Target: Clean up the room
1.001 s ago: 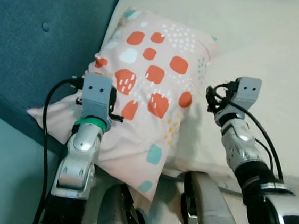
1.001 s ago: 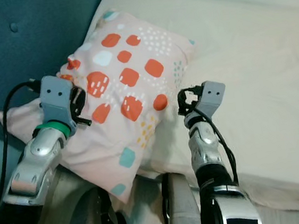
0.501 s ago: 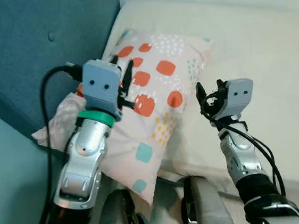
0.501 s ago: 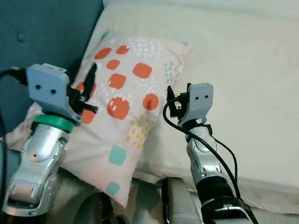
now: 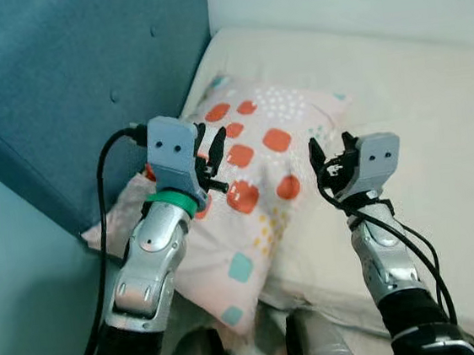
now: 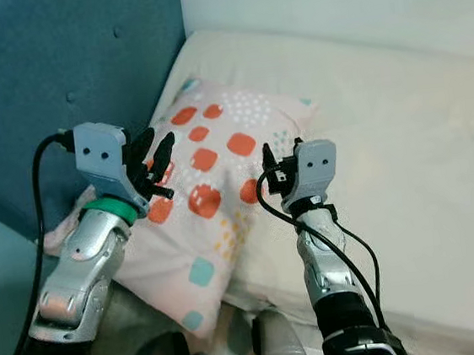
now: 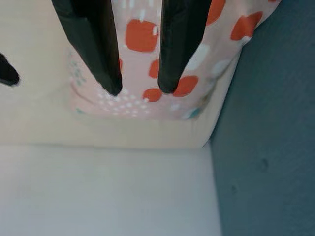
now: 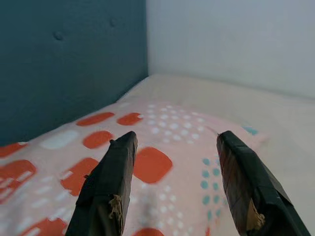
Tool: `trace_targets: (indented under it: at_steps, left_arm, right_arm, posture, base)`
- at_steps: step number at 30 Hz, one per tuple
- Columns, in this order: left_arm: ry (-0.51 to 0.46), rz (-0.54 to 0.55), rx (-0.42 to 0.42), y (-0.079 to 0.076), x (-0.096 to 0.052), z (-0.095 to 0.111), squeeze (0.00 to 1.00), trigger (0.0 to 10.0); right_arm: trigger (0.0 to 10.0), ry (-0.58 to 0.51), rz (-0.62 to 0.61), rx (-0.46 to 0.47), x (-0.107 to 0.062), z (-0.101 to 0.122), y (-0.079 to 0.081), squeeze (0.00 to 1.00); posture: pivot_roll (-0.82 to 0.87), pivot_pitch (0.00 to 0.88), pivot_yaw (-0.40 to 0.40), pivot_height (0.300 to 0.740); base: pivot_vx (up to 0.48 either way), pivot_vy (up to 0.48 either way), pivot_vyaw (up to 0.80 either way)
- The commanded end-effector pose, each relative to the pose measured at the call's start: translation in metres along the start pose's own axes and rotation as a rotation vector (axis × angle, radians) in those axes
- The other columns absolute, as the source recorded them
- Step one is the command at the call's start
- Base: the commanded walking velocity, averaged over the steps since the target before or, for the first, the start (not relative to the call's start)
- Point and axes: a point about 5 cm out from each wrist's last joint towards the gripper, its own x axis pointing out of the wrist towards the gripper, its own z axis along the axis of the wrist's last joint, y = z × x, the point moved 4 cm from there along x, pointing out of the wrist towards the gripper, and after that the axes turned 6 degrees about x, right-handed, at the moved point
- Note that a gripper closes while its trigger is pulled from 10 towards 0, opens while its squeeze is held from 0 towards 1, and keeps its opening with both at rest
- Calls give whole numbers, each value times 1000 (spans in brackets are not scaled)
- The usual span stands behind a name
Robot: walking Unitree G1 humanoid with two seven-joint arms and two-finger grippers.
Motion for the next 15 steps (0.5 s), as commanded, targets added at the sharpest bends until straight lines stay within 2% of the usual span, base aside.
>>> trace_targets:
  at_steps: [1,15]
  left_arm:
    - [22,16,6,3,1,-7,0,10000]
    - [38,10,20,-1,7,-16,0,10000]
  right_arm:
    - [10000,28,-4,-2,-6,-7,-2,0]
    - [10000,43,13,-5,-9,-11,4,0]
  posture:
    - [-48,24,34,733]
    - [-55,5,39,740]
  base:
    - [0,0,0]
    - [0,0,0]
